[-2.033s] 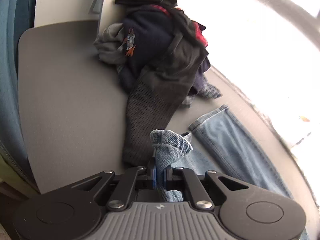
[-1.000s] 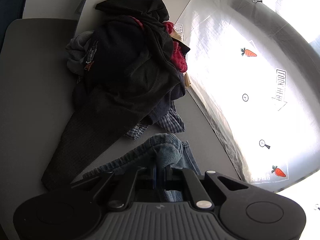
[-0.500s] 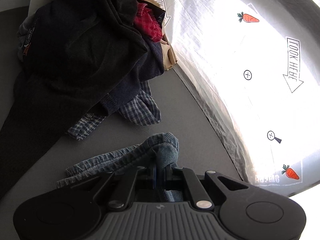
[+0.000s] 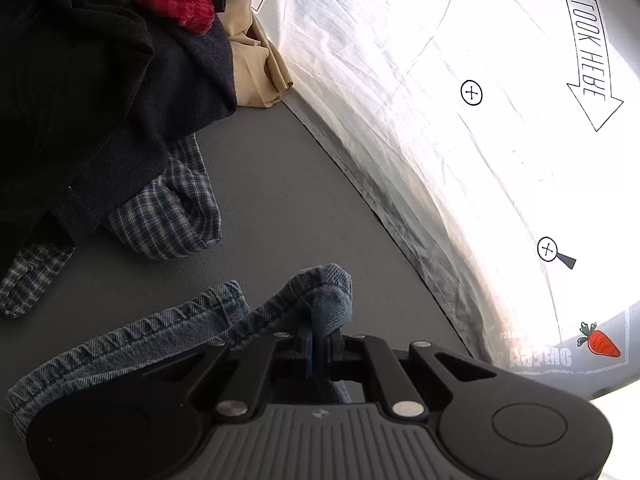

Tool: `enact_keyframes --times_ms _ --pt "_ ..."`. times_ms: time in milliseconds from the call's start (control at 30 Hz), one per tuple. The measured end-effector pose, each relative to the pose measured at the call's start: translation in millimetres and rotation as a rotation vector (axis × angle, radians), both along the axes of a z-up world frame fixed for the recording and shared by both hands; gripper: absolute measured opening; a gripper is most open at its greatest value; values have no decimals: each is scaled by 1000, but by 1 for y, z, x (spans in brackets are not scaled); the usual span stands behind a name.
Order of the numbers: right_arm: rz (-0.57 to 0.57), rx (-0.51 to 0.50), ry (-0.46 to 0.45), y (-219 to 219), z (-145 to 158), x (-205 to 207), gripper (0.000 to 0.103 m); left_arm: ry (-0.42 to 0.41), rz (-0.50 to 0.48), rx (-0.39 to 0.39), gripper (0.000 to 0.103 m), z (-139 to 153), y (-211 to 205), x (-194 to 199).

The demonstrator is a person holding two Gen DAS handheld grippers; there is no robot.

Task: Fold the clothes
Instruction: 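Lower the jeans onto the table and open both tools, then grasp the jeans hem with the left tool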

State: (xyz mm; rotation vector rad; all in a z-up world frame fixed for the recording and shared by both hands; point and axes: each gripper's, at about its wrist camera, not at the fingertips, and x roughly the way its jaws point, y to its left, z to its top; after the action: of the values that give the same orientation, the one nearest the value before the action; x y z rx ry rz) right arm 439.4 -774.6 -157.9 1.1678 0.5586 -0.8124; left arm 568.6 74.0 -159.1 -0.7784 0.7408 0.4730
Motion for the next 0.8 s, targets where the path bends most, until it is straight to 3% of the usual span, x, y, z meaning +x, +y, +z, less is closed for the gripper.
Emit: enact_keyframes --times_ms 167,300,367,500,633,800 --pt "-4 7 38 4 -6 9 20 92 -55 74 14 -26 -8 23" --pt "-15 -30 -66 8 12 3 46 92 -95 150 42 -16 -8 10" --pt "21 -76 -96 14 25 1 47 54 -115 170 50 -7 -5 -4" --pt "169 -235 39 52 31 3 52 15 -93 210 53 6 -3 -50" --pt "320 -396 184 90 37 4 69 29 -38 219 53 4 11 -96" --pt "448 -446 303 133 10 -3 69 95 -24 204 52 -11 23 -135"
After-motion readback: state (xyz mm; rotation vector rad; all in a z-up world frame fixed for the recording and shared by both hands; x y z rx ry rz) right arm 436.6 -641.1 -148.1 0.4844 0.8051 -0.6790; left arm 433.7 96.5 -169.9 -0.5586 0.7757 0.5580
